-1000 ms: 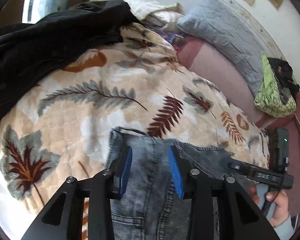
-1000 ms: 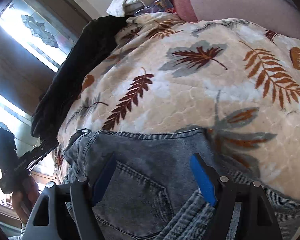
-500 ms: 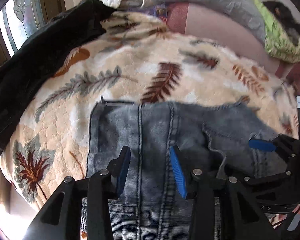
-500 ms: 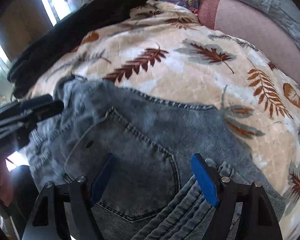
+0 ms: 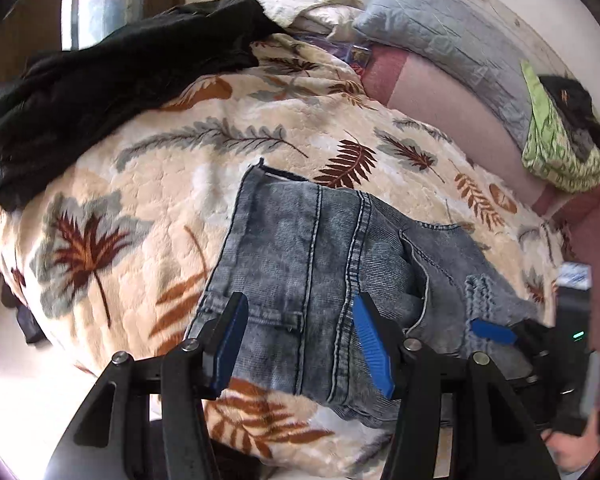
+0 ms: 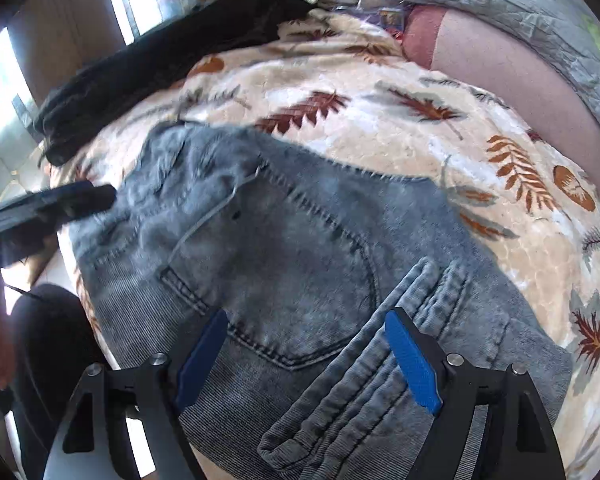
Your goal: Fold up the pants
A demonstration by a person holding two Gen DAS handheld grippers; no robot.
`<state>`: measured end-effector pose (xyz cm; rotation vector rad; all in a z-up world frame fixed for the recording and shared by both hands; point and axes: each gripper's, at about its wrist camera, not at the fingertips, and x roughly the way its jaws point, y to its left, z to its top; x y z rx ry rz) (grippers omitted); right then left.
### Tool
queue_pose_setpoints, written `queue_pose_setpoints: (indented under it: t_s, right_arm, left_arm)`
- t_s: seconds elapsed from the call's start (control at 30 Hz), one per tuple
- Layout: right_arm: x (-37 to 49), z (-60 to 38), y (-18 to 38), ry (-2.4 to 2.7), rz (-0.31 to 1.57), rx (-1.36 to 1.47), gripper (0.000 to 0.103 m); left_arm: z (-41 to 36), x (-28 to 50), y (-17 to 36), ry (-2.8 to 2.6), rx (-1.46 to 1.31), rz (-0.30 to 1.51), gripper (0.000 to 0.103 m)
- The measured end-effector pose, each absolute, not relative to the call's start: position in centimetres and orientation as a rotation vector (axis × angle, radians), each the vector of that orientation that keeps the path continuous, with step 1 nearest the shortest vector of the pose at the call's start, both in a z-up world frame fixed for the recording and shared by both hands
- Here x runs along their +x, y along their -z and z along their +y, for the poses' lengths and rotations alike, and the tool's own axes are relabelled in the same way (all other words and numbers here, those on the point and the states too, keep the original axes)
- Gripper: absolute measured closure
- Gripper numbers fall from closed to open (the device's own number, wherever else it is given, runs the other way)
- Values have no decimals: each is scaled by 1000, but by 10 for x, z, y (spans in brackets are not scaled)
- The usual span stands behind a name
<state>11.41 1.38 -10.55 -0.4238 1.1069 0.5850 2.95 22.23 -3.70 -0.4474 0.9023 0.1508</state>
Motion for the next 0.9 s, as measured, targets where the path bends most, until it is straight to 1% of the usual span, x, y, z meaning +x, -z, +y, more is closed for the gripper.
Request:
queue_pose_setpoints:
  t_s: [0.03, 0.1, 0.2, 0.23, 0.3, 0.37, 0.6, 0.7, 0.9]
  right_arm:
    - [114, 12, 105, -581, 1070, -411, 16]
    - [117, 3, 94, -580, 1095, -325, 16]
    - [111, -25, 69, -574, 1036, -202, 16]
    - [105, -35, 62, -575, 1017, -179, 16]
    - [94, -57, 54, -579, 994, -106, 16]
    - [83, -79, 52, -575, 985, -28, 16]
    - [64, -141, 62, -528, 980, 206, 16]
    - [59, -150, 64, -520, 973, 243, 16]
    - [59, -149, 60, -563, 984, 303, 16]
  left_arm:
    - [229, 22, 37, -137, -512, 894, 47]
    - [242, 7, 37, -121, -621, 870, 47]
    - [259, -12, 43, -91, -801, 828, 45]
    - [262, -15, 47, -85, -845, 817, 42]
    - [264, -18, 58, -62, -936, 821, 39]
    - [261, -17, 71, -43, -999, 842, 39]
    - [245, 1, 97, -34, -1033, 857, 39]
    - [248, 9, 109, -67, -1050, 868, 39]
    - [250, 13, 107, -75, -1034, 831, 39]
